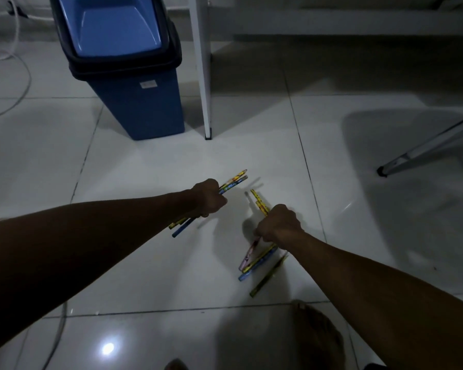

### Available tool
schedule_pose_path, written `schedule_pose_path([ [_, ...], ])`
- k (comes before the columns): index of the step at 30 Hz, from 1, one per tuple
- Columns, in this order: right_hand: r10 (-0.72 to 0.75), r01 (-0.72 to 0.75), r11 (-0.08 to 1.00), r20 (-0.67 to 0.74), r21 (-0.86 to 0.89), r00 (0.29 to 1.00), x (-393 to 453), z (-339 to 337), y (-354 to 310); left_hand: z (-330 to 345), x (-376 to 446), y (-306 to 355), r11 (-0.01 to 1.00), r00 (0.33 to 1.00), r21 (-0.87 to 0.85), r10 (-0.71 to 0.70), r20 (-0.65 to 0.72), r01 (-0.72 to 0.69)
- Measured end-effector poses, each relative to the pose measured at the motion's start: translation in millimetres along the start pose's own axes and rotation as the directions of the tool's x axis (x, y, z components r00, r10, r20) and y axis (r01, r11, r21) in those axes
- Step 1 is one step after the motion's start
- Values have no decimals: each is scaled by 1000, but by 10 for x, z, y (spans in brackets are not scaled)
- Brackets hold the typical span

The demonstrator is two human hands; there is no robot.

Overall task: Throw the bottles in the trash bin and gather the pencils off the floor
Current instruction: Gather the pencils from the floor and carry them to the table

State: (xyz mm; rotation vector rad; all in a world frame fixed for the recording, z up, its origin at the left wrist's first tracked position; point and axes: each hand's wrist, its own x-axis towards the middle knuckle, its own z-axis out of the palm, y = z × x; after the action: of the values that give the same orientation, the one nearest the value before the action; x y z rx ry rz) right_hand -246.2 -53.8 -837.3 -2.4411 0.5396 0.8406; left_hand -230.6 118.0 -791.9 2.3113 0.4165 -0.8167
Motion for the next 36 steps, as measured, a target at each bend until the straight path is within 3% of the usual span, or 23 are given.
schedule_pose_path([
  [4,54,-65,970,53,233,997,-25,-93,-18,44,29,-14,998,1000,-62,16,18,-15],
  [8,125,-175,811,127,559,984,-47,-324,22,138,52,-31,991,999,-129,37,36,-32],
  [17,301,-244,557,81,794,950,25,-666,470,626,-8,241,942,987,-321,134,90,-99],
  [20,338,-294,506,127,811,932,-3,-686,662,768,-34,354,960,976,-242,173,130,-138],
  [23,354,-293,473,126,831,927,67,-647,800,901,-69,468,970,959,3,239,149,-242],
  [26,350,-327,499,159,802,923,79,-666,909,1016,-109,564,918,938,202,317,143,-341],
  [29,338,-280,579,87,766,937,154,-663,1014,1095,-116,633,885,926,274,344,157,-376],
  [36,414,-212,577,-59,789,908,148,-542,953,1138,-32,699,876,924,301,333,189,-377],
])
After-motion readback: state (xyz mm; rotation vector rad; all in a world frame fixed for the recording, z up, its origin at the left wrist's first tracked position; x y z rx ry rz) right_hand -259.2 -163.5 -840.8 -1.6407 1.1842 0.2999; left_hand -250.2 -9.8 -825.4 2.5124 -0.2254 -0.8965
